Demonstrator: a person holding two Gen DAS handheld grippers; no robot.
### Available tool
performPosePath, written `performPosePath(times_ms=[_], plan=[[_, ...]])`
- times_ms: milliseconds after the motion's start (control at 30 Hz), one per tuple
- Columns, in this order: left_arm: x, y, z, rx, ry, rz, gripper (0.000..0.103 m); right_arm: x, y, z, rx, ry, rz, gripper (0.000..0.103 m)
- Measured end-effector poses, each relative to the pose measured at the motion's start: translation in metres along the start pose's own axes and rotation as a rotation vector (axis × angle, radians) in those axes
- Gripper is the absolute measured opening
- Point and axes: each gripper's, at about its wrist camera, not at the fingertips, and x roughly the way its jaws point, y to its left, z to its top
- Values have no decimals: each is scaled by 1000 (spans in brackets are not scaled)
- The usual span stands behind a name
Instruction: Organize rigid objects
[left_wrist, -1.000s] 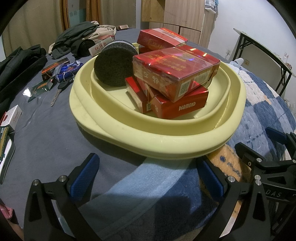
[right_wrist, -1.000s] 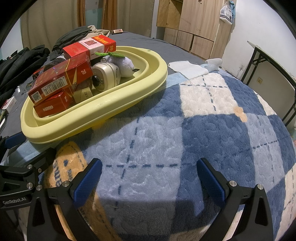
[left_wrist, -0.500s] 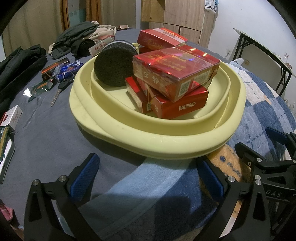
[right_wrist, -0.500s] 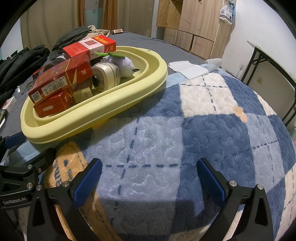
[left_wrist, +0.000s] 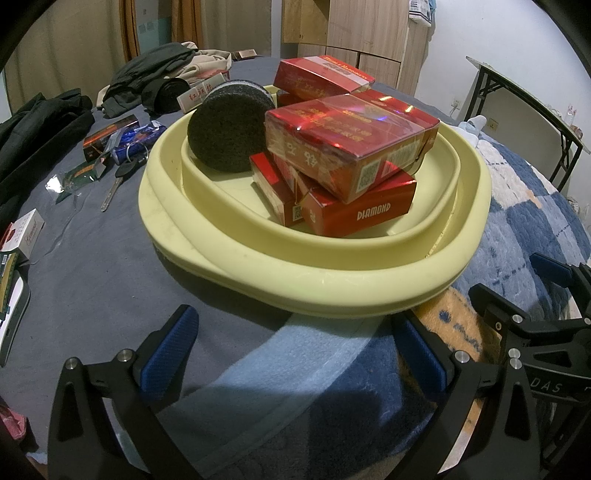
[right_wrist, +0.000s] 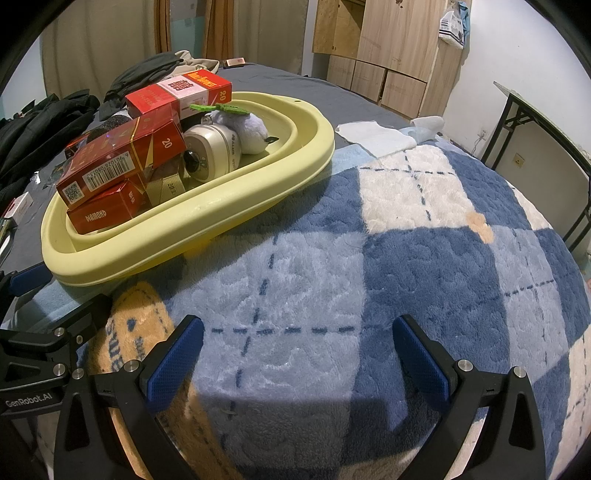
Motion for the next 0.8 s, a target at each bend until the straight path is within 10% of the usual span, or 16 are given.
performPosePath(times_ms=[800], plan=[[0, 0, 0, 0, 0, 0, 103, -2, -1, -1, 0, 0, 0, 103]])
